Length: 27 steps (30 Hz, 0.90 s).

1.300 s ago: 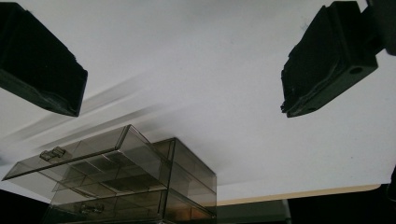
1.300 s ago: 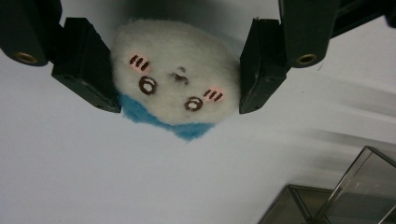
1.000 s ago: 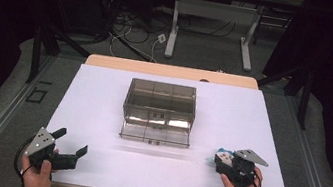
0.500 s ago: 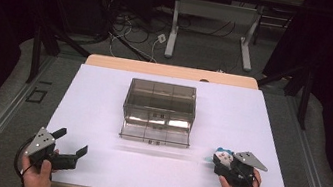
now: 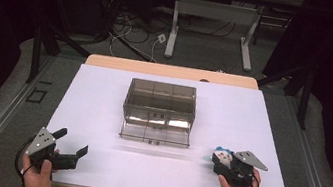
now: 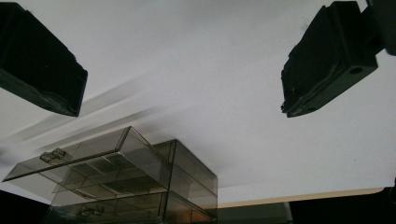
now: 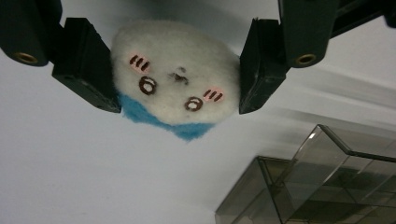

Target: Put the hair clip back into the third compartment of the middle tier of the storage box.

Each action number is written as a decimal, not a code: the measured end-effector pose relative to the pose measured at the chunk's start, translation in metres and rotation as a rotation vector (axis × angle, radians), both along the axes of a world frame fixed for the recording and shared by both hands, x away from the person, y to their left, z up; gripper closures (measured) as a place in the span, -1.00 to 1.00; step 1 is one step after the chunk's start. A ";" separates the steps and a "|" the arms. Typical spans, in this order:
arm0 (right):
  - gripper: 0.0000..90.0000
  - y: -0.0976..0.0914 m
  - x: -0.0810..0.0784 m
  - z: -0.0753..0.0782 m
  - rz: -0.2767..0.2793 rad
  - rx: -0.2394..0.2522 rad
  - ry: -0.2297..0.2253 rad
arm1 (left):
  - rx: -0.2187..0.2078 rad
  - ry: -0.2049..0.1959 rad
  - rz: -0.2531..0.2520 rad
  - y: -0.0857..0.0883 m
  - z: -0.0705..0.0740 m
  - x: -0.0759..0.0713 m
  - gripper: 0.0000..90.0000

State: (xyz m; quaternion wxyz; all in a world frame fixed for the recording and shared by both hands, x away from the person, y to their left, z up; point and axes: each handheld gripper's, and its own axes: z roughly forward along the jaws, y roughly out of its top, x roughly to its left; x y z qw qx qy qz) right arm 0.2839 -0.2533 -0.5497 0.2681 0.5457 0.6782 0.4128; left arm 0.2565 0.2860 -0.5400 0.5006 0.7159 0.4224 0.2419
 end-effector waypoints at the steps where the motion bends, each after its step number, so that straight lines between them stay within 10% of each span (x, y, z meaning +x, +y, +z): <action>1: -0.26 0.002 0.000 0.000 0.014 0.010 -0.014 | 0.001 0.000 0.001 0.000 0.000 0.000 -0.99; 27: -0.24 0.028 0.013 0.030 0.076 0.093 0.007 | -0.011 0.007 0.004 -0.001 -0.001 0.000 -0.99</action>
